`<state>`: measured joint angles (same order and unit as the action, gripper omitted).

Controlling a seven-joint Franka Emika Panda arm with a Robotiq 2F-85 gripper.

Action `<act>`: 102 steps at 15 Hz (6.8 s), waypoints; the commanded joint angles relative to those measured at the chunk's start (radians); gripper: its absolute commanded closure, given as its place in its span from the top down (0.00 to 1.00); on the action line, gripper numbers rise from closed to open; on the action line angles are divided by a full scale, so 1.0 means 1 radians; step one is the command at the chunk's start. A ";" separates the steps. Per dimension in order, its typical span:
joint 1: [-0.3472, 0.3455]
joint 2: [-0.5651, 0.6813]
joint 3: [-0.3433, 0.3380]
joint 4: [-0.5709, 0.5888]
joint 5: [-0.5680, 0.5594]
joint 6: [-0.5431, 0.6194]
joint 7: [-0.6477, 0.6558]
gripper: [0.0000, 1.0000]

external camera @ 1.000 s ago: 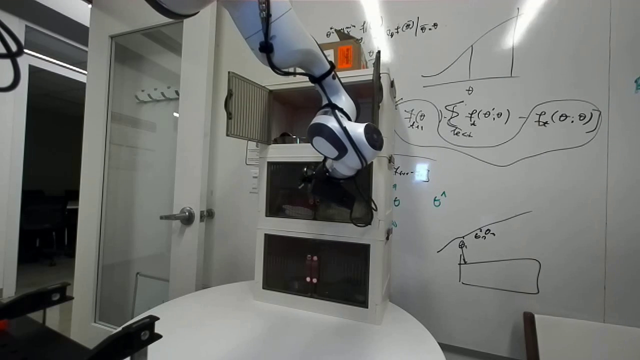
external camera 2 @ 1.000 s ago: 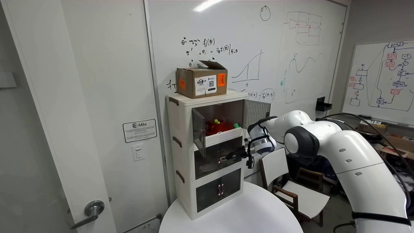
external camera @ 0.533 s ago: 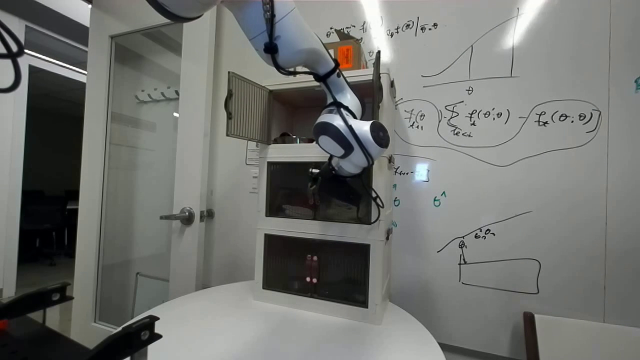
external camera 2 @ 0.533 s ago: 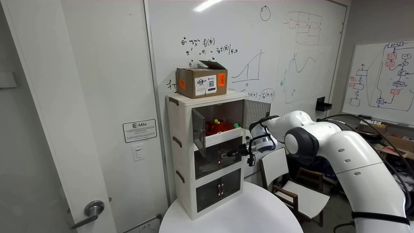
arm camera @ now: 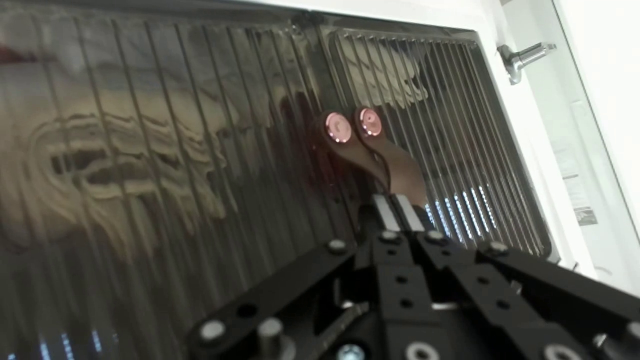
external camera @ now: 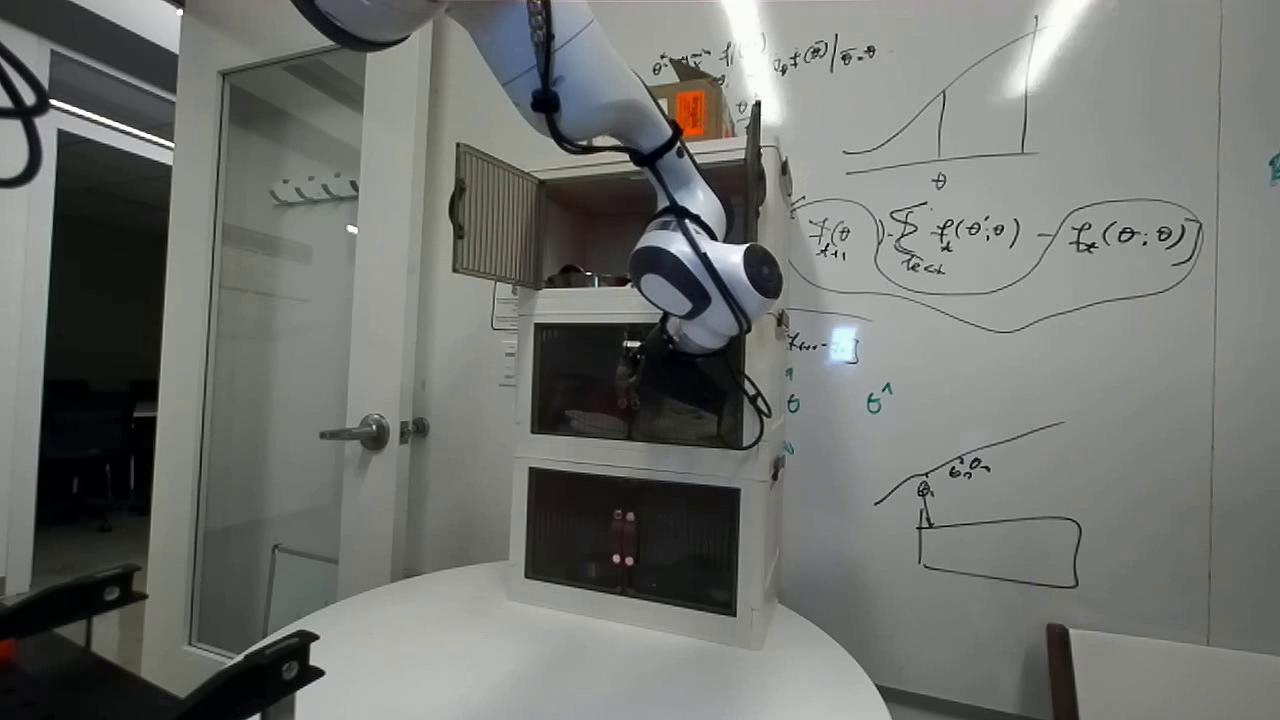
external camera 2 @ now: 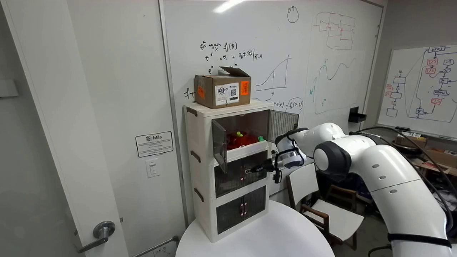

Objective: Open the second right door of the cabinet

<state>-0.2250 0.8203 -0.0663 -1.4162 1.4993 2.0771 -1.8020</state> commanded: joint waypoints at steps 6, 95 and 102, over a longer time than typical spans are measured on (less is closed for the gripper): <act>-0.028 -0.074 0.014 -0.139 0.025 -0.044 -0.062 0.01; 0.135 -0.371 -0.024 -0.216 -1.229 0.349 2.013 1.00; 0.113 -0.401 -0.028 -0.259 -1.221 0.347 2.000 1.00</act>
<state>-0.0970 0.4398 -0.0866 -1.6393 0.3012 2.4184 0.1818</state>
